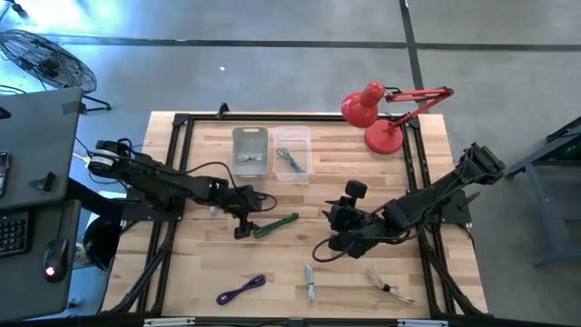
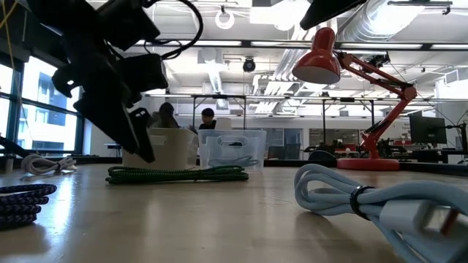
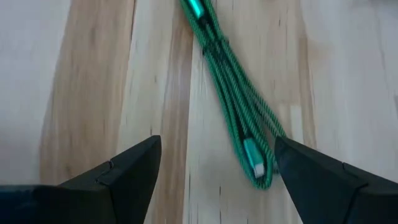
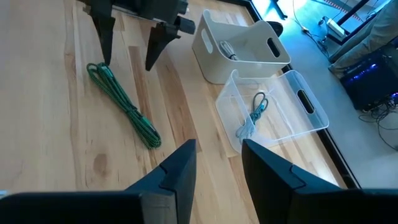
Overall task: Pick & Place USB Port
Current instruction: Put the green patterned charger cable into the white bin
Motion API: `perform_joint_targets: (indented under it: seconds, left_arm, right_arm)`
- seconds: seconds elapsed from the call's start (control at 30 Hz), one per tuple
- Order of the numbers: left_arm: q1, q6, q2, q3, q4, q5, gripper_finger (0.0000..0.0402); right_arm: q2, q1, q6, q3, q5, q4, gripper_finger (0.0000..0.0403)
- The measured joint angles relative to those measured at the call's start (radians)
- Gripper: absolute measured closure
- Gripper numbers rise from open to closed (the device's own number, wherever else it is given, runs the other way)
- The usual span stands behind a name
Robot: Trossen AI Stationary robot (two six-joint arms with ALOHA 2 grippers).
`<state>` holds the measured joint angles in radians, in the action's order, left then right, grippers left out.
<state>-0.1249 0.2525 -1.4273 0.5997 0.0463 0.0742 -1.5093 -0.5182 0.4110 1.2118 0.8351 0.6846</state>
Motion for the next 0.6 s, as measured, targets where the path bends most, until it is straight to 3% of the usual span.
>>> perform_joint_targets:
  seconds: [0.6]
  left_arm:
    - [-0.048, 0.067, -0.013, 0.0, -0.056, 0.024, 0.0092]
  right_arm:
    - [-0.001, -0.034, -0.007, 0.0, 0.03, 0.003, 0.0281]
